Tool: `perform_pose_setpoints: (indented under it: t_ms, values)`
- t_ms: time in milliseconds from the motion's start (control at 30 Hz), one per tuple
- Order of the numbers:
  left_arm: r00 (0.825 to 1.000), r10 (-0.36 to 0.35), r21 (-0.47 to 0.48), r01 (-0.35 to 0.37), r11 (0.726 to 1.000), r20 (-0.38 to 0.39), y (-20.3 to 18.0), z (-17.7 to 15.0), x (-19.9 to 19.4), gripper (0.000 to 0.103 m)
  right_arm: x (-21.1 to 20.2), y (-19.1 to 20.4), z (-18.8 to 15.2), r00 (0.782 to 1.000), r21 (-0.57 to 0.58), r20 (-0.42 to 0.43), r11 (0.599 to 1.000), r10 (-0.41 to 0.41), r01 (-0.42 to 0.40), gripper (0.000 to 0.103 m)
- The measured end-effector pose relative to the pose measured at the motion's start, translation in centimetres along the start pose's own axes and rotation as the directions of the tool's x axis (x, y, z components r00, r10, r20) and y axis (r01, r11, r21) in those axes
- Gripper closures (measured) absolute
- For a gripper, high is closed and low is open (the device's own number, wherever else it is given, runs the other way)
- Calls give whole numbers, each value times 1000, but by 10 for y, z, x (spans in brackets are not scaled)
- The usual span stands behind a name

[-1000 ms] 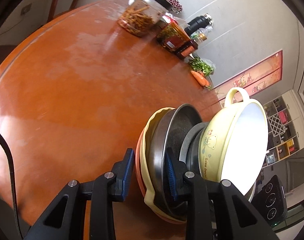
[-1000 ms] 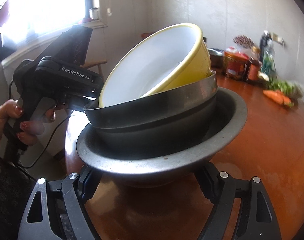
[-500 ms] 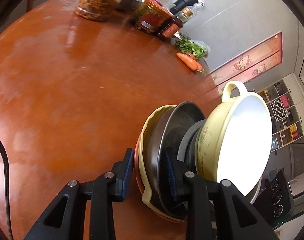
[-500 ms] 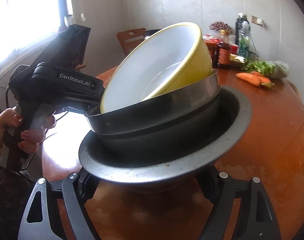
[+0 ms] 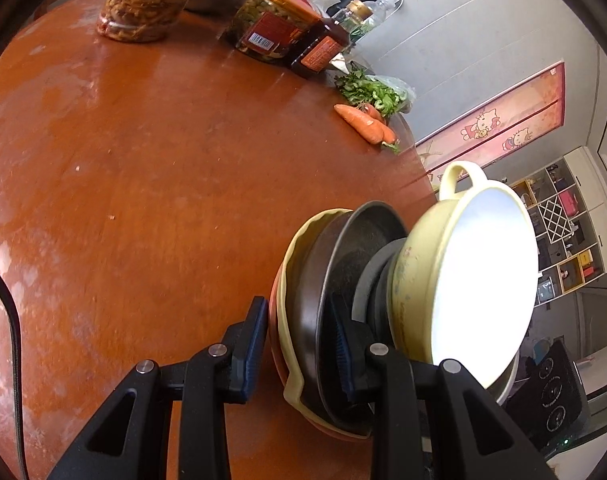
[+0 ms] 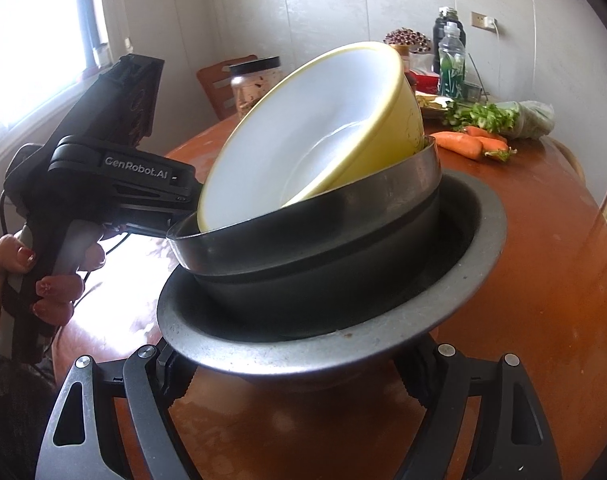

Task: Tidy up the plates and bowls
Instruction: 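Lower the bowl stack onto the pans on the orange plate with both tools, then open both tools off the bowl stack rim and withdraw them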

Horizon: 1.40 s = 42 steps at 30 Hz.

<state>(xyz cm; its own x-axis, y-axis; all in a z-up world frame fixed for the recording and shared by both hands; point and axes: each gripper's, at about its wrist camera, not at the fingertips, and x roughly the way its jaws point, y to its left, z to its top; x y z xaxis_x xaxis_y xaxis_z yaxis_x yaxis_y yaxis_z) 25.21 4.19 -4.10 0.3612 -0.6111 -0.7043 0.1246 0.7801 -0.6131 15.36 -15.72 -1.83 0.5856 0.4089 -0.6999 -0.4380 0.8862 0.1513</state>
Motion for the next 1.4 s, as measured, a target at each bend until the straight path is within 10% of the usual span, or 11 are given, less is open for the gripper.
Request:
perform_pose_setpoints:
  t_ms: [333,1400]
  values:
    - [992,50,25,-53,998,113,-4,7,-38,63,8,3,19,1000,23,15,1000,5,-6,21]
    - [981,136,97,-150,984,137,-10,-37,-54,62,-11,2,-6,999,44,-12,998,-42,42,21]
